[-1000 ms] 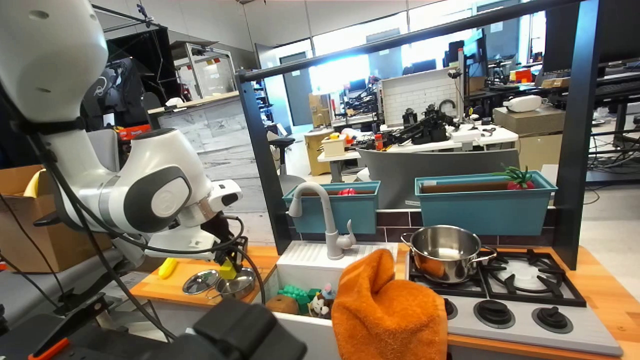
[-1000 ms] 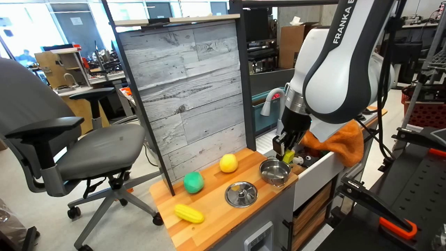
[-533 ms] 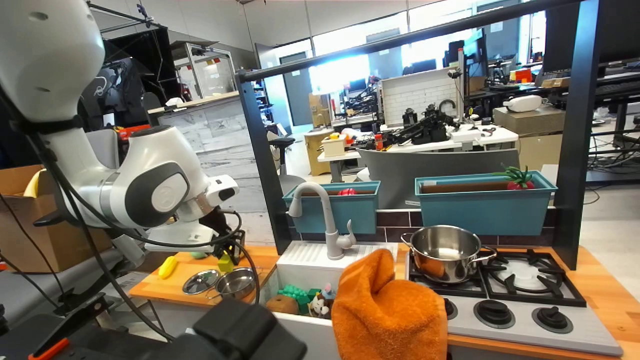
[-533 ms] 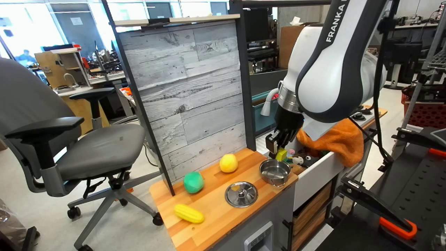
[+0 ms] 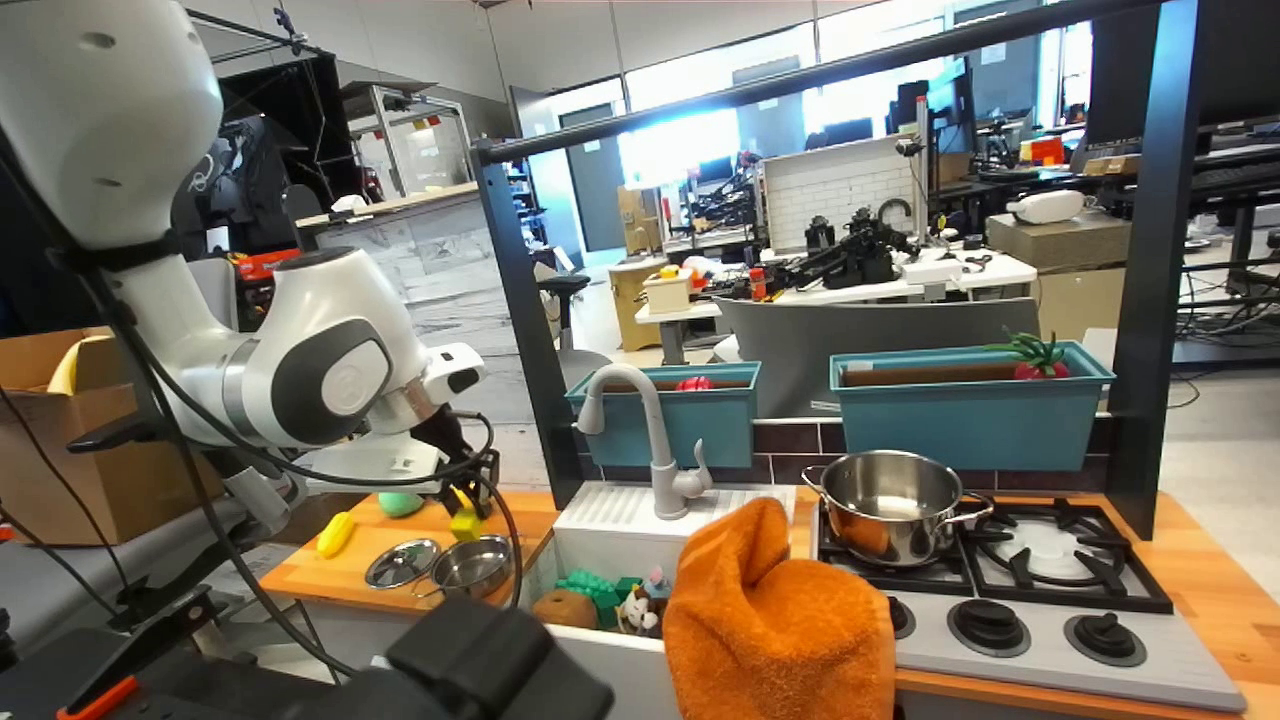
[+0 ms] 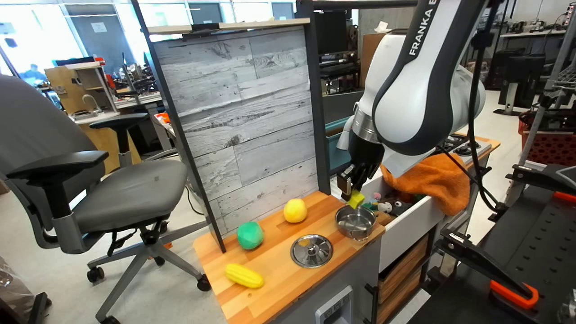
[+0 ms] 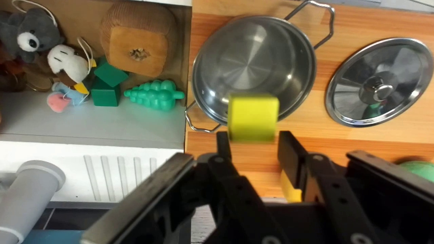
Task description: Put the yellow cube inside the silver pot on the left
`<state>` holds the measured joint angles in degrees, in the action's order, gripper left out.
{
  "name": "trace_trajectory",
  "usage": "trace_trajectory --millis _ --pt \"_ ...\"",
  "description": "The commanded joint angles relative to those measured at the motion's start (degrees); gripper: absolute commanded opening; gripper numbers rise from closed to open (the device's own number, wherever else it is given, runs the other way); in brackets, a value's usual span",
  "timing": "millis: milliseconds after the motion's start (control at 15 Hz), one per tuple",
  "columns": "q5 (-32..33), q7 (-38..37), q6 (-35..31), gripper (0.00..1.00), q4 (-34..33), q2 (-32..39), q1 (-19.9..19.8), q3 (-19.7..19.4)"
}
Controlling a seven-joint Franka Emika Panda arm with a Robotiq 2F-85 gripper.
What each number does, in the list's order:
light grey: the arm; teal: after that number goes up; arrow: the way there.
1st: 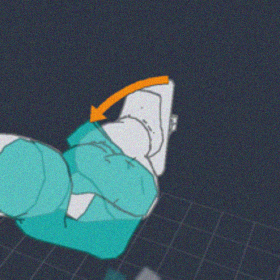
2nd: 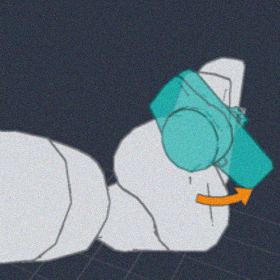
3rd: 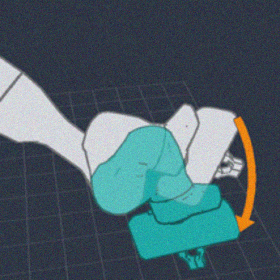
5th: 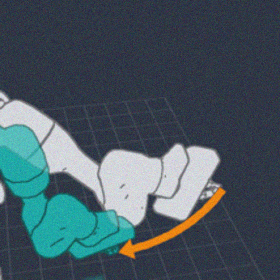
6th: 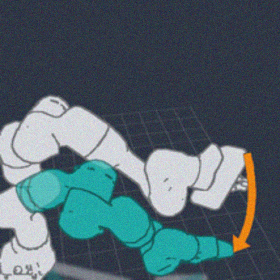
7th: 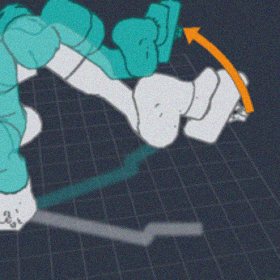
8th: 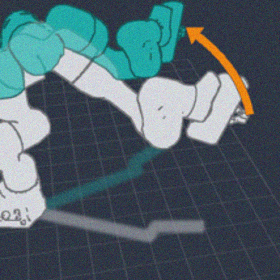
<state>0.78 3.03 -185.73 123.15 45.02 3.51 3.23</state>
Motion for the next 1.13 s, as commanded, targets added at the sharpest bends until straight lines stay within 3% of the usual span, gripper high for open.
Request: trace_trajectory --millis 0,200,267,1067 --pt "0.49 -0.49 1.46 0.72 -1.99 1.21 1.77 -1.89" --pt "0.44 -0.58 1.48 0.96 -2.52 1.57 1.89 -2.09" --pt "0.48 -0.52 1.36 0.99 -2.58 1.64 1.73 -2.0" --pt "0.51 -0.49 0.19 1.0 -1.68 1.46 0.41 -0.98"
